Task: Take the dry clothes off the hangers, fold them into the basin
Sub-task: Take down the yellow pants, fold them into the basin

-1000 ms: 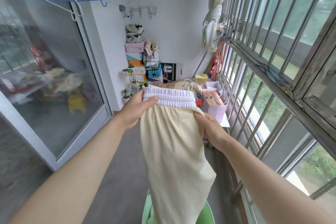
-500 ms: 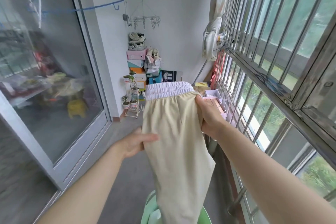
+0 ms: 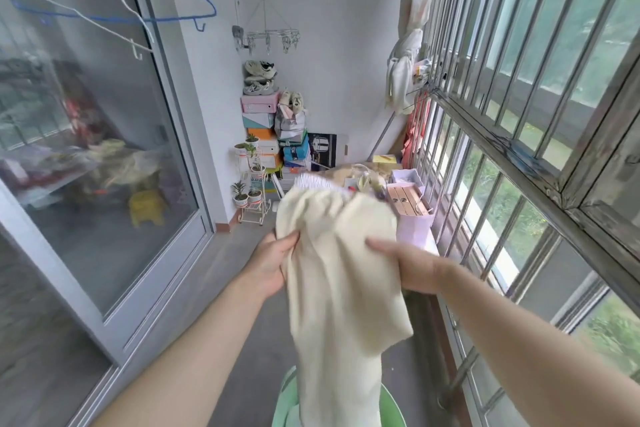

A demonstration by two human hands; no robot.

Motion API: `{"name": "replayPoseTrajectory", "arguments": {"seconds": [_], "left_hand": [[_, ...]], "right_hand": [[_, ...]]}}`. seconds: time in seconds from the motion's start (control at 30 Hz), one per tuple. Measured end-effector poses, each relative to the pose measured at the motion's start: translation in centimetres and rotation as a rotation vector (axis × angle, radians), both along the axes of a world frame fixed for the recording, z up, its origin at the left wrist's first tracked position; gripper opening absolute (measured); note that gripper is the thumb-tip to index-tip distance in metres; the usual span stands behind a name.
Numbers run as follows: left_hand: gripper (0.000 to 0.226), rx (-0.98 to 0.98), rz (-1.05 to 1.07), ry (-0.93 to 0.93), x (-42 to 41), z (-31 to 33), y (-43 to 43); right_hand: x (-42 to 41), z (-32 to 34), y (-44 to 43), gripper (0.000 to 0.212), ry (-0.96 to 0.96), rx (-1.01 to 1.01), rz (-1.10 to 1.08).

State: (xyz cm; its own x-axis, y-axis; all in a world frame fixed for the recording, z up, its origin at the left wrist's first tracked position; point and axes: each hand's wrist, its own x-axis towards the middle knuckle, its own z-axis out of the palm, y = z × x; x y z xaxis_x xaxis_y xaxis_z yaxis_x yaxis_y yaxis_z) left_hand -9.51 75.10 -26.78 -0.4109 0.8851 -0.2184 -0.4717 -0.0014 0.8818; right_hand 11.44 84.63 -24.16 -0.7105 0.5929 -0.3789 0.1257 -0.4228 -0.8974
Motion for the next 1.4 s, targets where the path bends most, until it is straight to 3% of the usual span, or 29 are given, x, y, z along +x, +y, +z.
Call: {"name": "replayPoseTrajectory", "arguments": {"seconds": [0.1,0.2,0.23,0.27,0.37,0.4,0.47,0.6,0.7,0.8,0.87,0.97,1.1,1.13,1.2,1.3,1.4], "left_hand": [[0.015,-0.133,0.059,0.107,-0.7,-0.6,0.6],[0.007,-0.328,0.056,0.2,-1.2,-2.3,0.6],[0.014,-0.369,0.074,0.218,-1.5,-2.7,0.7],[0.025,-0.396,0.083,0.225,-1.6,-3.0,0.9],[0.04,-0.425,0.1,0.243,-1.8,-2.7,0.9],[0.054,-0.431,0.098,0.237,-2.0,-3.0,0.9],[0.066,-0.435,0.071,0.251,-2.4,-3.2,0.6],[0.042,-0.4,-0.085,0.367,-2.5,-2.2,0.0],[0.056,-0.386,-0.151,0.45,-2.4,-2.2,-0.2],[0.068,-0.418,-0.2,0.691,-1.7,-2.8,-0.2],[0.073,-0.466,-0.221,0.908,-1.6,-3.4,0.1],[0.05,-0.536,-0.208,1.254,-1.7,-3.9,0.3],[0.021,-0.527,-0.136,1.474,-1.6,-3.3,0.2],[0.026,-0.48,-0.132,1.471,-2.0,-3.3,0.1],[0.043,-0.332,-0.143,1.36,-2.8,-3.1,-0.2],[0.026,-0.095,-0.222,0.841,-2.3,-2.0,-1.2],[0.03,0.005,-0.215,0.541,-1.3,-1.1,-1.2]], "right_hand": [[0.1,-3.0,1.1,0.014,-0.161,0.119,-0.151],[-0.1,-3.9,1.6,0.012,-0.225,0.114,-0.279],[-0.3,-4.1,1.7,0.012,-0.228,0.107,-0.287],[-0.3,-4.4,1.8,0.016,-0.225,0.106,-0.3],[-0.6,-5.0,2.4,0.077,-0.17,0.138,-0.321],[-0.6,-5.1,2.5,0.086,-0.157,0.178,-0.297],[-0.6,-5.4,2.4,0.084,-0.151,0.271,-0.207],[-0.1,-5.5,2.1,0.072,-0.266,0.5,-0.144],[-0.2,-5.7,2.1,0.073,-0.405,0.67,-0.117],[-0.3,-6.0,2.0,0.071,-0.569,0.836,-0.049],[-0.1,-5.9,1.7,0.051,-0.667,0.972,-0.047],[0.3,-6.2,1.7,0.014,-0.738,1.07,-0.094],[0.6,-6.5,1.9,0.019,-0.653,1.098,-0.155],[0.9,-6.5,1.9,0.02,-0.579,1.025,-0.188],[1.7,-6.6,1.7,0.023,-0.316,0.693,-0.241],[2.7,-6.8,1.7,0.049,0.023,0.338,-0.271],[2.6,-5.8,1.8,0.034,0.19,0.218,-0.314]]}}
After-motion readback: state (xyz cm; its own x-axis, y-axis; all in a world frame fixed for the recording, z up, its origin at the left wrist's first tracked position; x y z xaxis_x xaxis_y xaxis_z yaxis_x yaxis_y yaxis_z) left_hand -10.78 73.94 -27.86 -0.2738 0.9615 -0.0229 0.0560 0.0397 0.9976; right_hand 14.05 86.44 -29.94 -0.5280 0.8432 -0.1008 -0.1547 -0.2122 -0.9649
